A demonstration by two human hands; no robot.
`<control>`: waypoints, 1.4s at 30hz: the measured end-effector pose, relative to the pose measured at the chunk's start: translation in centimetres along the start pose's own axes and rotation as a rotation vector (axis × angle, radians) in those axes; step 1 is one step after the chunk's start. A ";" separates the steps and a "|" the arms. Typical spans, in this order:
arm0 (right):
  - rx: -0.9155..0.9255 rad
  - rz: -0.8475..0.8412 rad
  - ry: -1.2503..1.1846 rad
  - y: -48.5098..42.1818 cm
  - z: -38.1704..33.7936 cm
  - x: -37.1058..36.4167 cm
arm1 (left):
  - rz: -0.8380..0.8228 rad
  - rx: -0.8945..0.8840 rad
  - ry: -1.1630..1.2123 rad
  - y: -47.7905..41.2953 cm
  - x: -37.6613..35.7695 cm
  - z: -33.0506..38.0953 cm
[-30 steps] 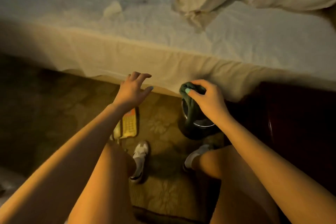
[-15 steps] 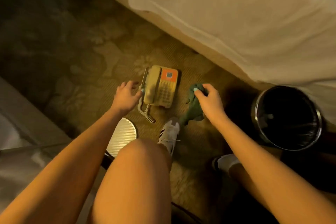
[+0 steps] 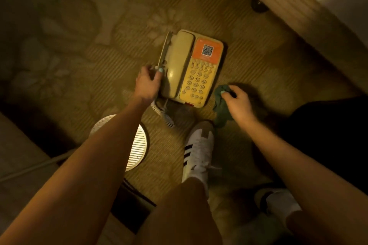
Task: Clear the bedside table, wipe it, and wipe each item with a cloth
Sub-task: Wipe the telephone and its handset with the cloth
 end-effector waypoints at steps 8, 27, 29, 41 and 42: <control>-0.032 0.004 -0.136 -6.4 0.4 -3.6 | -0.107 0.076 0.188 -5.2 -2.0 -1.5; -0.079 0.049 -0.461 2.1 -2.9 7.5 | -0.188 -0.037 0.382 5.1 -2.1 9.2; -0.020 0.070 -0.485 4.8 -4.4 10.6 | -0.214 -0.093 0.347 7.1 -1.1 12.8; 0.421 0.523 -0.539 29.1 -12.1 26.6 | -0.300 -0.349 0.326 28.2 4.8 29.3; 0.477 0.578 -0.520 31.5 -12.8 27.8 | -0.309 -0.366 0.333 30.2 5.3 30.1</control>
Point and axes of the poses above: each hand's wrist, its own y-axis away from the middle knuckle, its own x-axis out of the back of the hand, z = x × y, the point moved 5 cm from there along -y, towards the middle knuckle, and after that the axes turned 3 degrees about -y, right-handed, at the moved point
